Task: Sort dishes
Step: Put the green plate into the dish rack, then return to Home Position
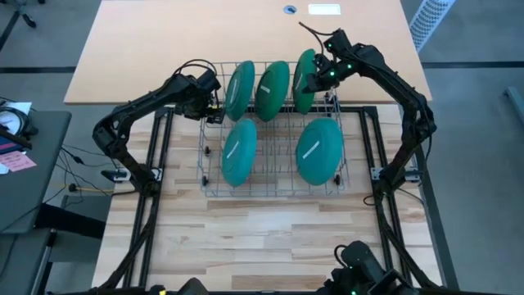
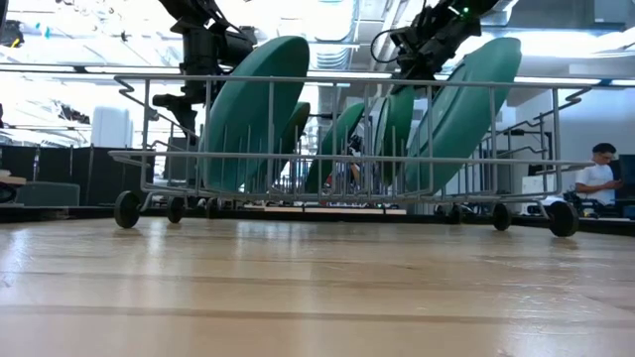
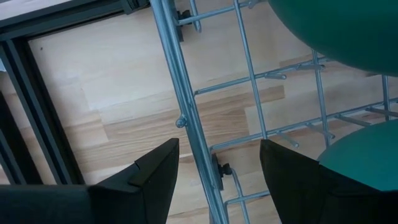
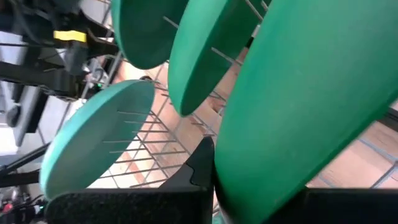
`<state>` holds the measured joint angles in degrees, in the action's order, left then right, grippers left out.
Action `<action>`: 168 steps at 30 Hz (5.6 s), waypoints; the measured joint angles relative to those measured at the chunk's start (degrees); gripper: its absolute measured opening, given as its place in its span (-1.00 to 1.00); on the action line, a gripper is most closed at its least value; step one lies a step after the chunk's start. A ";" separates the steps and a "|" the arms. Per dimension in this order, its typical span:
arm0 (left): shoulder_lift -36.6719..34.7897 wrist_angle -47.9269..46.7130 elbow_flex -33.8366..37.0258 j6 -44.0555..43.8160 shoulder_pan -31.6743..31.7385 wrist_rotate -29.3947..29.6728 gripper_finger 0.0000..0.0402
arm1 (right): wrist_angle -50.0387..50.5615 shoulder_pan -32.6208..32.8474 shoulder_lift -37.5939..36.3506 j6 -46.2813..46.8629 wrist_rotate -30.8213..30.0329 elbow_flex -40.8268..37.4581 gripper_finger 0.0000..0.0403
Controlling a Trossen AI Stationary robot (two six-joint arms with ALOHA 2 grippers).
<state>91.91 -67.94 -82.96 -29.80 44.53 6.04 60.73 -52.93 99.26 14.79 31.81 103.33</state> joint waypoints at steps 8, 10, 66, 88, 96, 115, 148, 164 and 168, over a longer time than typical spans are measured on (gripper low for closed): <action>0.01 0.11 0.00 0.26 0.00 0.00 0.09 | 1.66 0.86 1.25 1.01 -2.36 0.00 -0.81; 0.01 0.11 0.00 0.54 0.00 0.02 0.09 | 1.27 0.92 1.25 1.62 -2.60 0.00 -0.80; 0.01 1.01 0.00 1.64 0.00 0.42 0.09 | 8.39 -1.15 0.75 7.43 -9.27 7.77 0.10; 0.02 0.52 0.00 1.60 0.00 0.41 0.09 | 15.82 -2.77 0.75 4.23 -10.44 23.95 0.10; 0.05 0.42 0.00 1.94 0.00 0.40 0.09 | 20.61 -3.49 0.75 2.82 -10.73 27.91 0.10; -14.08 -1.66 0.00 -1.93 -2.53 1.16 0.09 | 29.29 -1.09 -9.80 1.63 -11.23 29.27 0.02; -47.21 19.38 0.00 6.11 -22.18 0.11 -0.90 | 29.28 34.93 -29.30 -3.82 -12.63 29.24 -0.98; -49.48 33.13 1.62 19.05 -22.18 -11.88 -0.82 | 19.57 42.30 -37.36 -15.88 -14.21 26.51 -0.99; -49.23 40.43 5.67 19.41 -23.34 -11.89 -0.82 | 17.24 42.30 -40.10 -18.15 -14.07 22.09 -0.99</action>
<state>42.68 -27.51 -77.28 -10.39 21.19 -5.85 77.97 -10.63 59.16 -3.36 17.74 125.42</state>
